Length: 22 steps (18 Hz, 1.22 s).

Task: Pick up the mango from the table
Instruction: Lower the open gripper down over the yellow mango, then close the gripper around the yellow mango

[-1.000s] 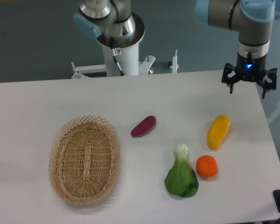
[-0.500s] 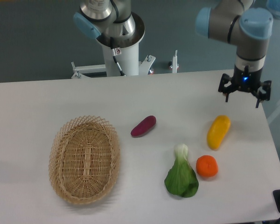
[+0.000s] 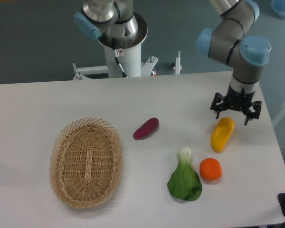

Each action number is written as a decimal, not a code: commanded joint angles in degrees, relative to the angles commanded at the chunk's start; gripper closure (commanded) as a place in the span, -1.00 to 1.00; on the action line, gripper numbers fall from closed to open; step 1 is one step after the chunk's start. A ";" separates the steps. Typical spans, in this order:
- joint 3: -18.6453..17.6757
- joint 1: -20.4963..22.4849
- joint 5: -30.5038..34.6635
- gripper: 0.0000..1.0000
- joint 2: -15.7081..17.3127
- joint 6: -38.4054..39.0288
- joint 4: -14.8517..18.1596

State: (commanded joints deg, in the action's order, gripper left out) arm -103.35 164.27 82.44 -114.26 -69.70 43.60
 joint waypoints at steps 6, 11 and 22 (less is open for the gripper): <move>0.34 -0.09 0.09 -1.00 -1.49 -0.78 -0.09; -0.36 -0.09 0.00 -1.00 -2.55 -2.55 -1.94; -0.53 -0.44 -0.09 -0.10 -2.64 -2.46 -2.20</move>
State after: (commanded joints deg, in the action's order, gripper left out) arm -103.89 163.83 82.35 -116.90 -72.16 41.40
